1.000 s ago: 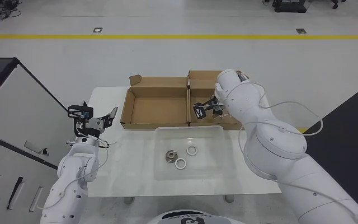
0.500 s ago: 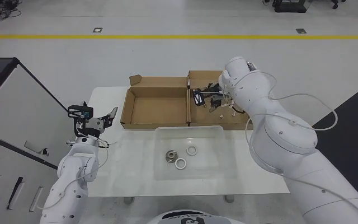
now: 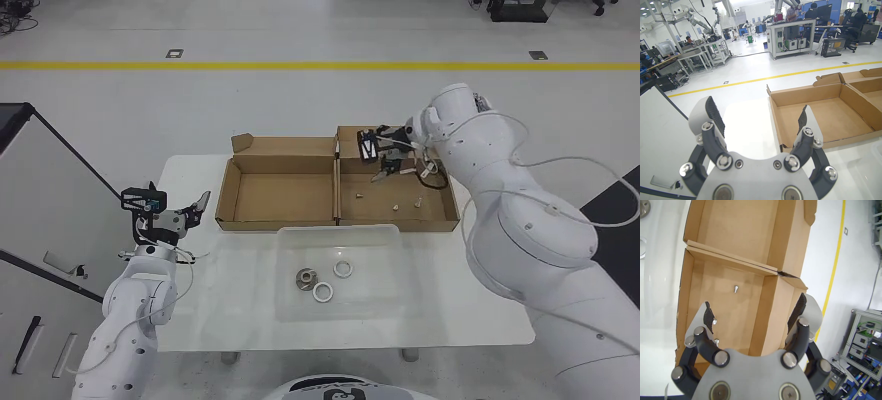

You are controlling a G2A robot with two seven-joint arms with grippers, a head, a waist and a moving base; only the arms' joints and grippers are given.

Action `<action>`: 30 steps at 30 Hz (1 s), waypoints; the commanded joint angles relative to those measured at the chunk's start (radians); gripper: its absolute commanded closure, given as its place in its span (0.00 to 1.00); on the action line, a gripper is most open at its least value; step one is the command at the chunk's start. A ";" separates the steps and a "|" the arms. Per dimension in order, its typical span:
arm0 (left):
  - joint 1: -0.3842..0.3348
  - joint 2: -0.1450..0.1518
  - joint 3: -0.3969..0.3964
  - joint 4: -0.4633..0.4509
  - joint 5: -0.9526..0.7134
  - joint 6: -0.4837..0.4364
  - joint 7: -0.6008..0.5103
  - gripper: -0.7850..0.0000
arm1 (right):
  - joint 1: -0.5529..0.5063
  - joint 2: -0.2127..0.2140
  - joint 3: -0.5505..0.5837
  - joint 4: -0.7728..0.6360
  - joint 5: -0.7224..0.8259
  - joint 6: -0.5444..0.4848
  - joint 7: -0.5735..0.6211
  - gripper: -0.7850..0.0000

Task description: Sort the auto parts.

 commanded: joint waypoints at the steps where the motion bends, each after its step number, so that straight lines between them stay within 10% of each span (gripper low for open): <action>1: 0.000 0.000 0.000 0.000 0.000 0.000 0.000 0.00 | -0.002 0.010 0.008 -0.010 0.024 0.019 -0.018 0.00; 16: 0.000 0.000 0.000 0.000 0.000 0.000 0.000 0.00 | -0.029 0.179 0.045 -0.291 0.247 0.053 -0.053 0.00; 30: 0.000 0.000 0.000 0.000 0.000 0.000 0.000 0.00 | -0.143 0.552 0.147 -0.874 0.581 -0.067 0.068 0.00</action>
